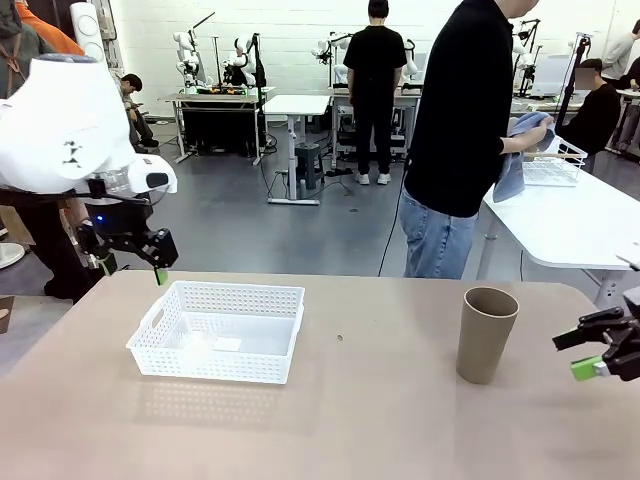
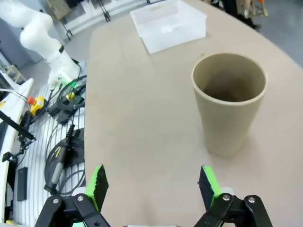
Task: Clean and organize the cups into the basket.
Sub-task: Pick up the Organizing basket and move it to the center of the table, then pick up the Reusable plastic cup from the right side of the table and place it inside the Organizing basket.
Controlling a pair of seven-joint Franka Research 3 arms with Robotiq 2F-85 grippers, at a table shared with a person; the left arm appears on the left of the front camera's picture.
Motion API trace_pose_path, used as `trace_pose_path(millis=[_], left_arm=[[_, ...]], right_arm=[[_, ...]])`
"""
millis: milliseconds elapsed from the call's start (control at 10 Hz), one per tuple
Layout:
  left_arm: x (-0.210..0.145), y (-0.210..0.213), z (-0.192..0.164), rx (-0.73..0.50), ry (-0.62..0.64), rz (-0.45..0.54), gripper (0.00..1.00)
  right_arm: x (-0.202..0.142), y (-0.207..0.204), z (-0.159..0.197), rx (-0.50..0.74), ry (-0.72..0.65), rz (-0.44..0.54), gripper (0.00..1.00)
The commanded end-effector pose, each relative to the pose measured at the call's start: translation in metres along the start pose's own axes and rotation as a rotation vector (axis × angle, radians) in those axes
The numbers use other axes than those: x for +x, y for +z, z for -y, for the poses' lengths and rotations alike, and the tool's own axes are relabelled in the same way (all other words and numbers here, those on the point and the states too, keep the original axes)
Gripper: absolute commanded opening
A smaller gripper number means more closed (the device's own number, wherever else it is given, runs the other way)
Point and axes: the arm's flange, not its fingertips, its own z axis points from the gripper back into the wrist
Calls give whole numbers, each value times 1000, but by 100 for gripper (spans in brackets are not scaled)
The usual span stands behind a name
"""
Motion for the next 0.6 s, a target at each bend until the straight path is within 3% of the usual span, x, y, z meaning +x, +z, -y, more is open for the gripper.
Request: trace_pose_path(millis=[0,500], left_arm=[[16,-19,2,-23,-2,-19,100],[34,-50,11,-67,1,-7,100]], right_arm=[[-6,-11,14,-1,31,3,100],[-10,-30,39,-72,96,31,100]])
